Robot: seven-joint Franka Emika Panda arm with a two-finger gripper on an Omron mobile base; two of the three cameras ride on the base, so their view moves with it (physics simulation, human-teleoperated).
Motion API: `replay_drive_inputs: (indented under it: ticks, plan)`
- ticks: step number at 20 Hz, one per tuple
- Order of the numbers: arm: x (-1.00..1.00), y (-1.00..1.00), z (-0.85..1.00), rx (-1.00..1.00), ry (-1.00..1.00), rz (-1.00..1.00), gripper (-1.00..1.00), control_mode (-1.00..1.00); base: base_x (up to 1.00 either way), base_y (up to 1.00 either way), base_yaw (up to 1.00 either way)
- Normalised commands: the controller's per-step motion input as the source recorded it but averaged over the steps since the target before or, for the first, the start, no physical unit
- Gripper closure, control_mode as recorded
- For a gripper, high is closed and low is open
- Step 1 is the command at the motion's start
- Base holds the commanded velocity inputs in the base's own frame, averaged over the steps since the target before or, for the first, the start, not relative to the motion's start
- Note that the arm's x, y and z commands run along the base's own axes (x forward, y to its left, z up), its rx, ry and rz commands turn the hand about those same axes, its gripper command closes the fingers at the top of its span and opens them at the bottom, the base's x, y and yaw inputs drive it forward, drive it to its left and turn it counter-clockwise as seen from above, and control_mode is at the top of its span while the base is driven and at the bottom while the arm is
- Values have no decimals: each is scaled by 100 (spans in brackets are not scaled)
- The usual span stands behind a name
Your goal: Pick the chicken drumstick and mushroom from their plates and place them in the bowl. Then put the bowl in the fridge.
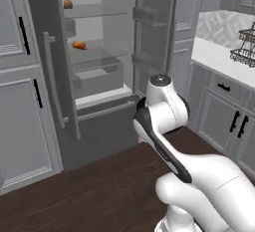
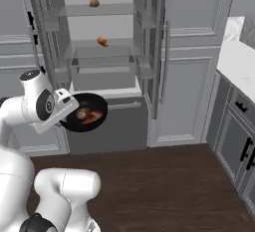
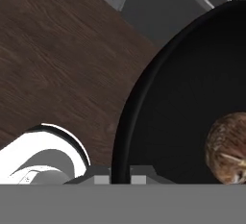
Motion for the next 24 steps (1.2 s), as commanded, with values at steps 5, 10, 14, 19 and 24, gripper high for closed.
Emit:
replay_drive_inputs:
  ticks: [5, 10, 14, 19, 24]
  plan:
    - [0, 0, 0, 0, 0, 0, 100, 100, 100, -33, 35]
    - [0, 0, 0, 0, 0, 0, 100, 100, 100, -26, 35]
    - [0, 0, 0, 0, 0, 0, 100, 100, 98, -32, 23]
    - [0, 0, 0, 0, 0, 0, 100, 100, 93, -15, 9]
    - [0, 0, 0, 0, 0, 0, 100, 100, 61, -6, 7]
